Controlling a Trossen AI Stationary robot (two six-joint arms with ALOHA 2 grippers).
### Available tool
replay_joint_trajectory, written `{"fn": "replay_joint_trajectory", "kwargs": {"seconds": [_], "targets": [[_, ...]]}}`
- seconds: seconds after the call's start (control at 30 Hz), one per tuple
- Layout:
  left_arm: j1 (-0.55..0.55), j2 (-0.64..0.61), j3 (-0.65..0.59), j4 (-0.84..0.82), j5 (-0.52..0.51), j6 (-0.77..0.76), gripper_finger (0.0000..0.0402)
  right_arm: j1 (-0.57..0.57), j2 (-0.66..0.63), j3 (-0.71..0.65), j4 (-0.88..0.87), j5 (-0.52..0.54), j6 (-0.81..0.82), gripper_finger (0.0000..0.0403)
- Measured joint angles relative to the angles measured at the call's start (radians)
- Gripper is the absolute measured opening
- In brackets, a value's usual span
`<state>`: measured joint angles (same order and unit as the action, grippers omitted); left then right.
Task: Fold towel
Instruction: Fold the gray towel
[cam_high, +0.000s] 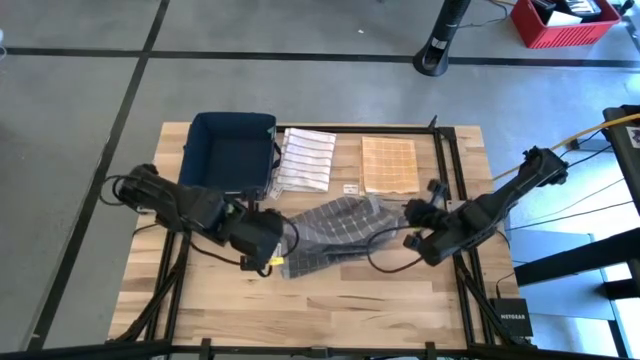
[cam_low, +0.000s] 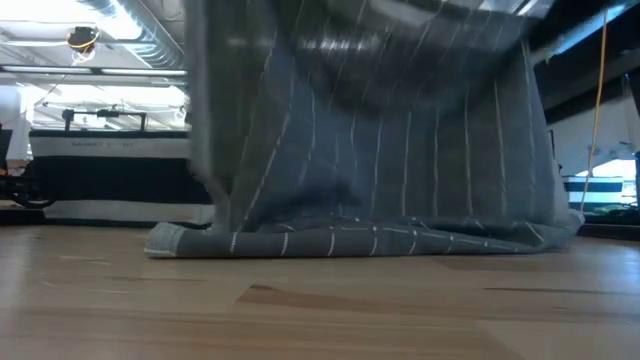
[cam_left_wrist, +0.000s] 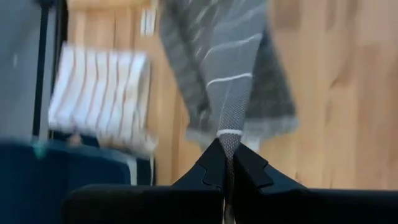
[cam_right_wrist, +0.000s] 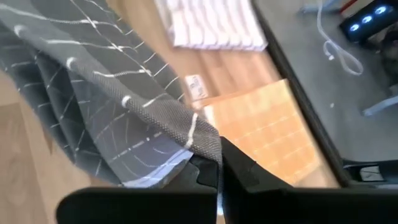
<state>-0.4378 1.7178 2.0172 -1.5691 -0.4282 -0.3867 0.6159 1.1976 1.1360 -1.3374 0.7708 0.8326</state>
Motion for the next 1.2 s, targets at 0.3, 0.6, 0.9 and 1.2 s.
{"fn": "replay_joint_trajectory", "kwargs": {"seconds": [0.3,0.6,0.9,1.2], "targets": [[-0.027,-0.099,-0.491,0.188,0.027,-0.222,0.0,-0.001,0.0,-0.223,0.328,-0.06,0.002,0.0],[-0.038,-0.091,-0.87,0.695,0.159,-0.218,0.0,-0.001,0.005,-0.447,0.653,-0.069,0.035,0.0],[0.072,-0.091,-1.002,0.834,0.238,-0.256,0.0046,-0.001,0.005,-0.508,0.71,-0.083,0.052,0.0],[0.161,-0.095,-0.943,0.604,0.313,-0.268,0.0152,-0.001,0.009,-0.508,0.747,-0.075,0.05,0.0]]}}
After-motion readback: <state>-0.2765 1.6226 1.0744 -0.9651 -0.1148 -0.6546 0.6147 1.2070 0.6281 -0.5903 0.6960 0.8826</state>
